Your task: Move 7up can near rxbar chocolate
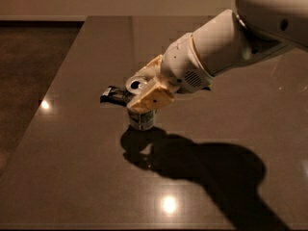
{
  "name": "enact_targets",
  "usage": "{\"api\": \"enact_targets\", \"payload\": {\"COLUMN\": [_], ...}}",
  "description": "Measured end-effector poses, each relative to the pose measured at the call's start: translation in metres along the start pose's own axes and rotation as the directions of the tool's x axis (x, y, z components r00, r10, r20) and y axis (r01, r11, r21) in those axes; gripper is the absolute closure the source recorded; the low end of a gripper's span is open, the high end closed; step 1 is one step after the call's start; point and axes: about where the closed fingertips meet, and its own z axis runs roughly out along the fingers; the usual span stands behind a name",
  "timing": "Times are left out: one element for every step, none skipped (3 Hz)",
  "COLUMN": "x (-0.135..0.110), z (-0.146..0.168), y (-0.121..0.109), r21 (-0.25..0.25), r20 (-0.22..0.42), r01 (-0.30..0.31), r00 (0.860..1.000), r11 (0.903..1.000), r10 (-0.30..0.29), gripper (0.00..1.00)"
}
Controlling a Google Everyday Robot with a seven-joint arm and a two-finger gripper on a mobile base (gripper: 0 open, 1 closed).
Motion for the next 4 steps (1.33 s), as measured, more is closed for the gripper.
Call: {"api": "enact_targets", "payload": {"x": [0.006,0.008,0.011,0.01], "z": [0.009,0.017,0.021,0.021], "y": [-0.028,-0.043,-0.048,-0.047], "r21": [-0.004,-0.007,0.012,0.012], "r20": [0.027,0.047,0.056,0.056], "r01": [-0.042,-0.067,-0.071,-0.068], "r00": [0.999,0.997,0.996,0.996], "r11": [0.9991,0.9977,0.9974,0.9976], "r10": [0.042,0.067,0.071,0.067], "gripper": [0.85,0.62,0.38,0.15]}}
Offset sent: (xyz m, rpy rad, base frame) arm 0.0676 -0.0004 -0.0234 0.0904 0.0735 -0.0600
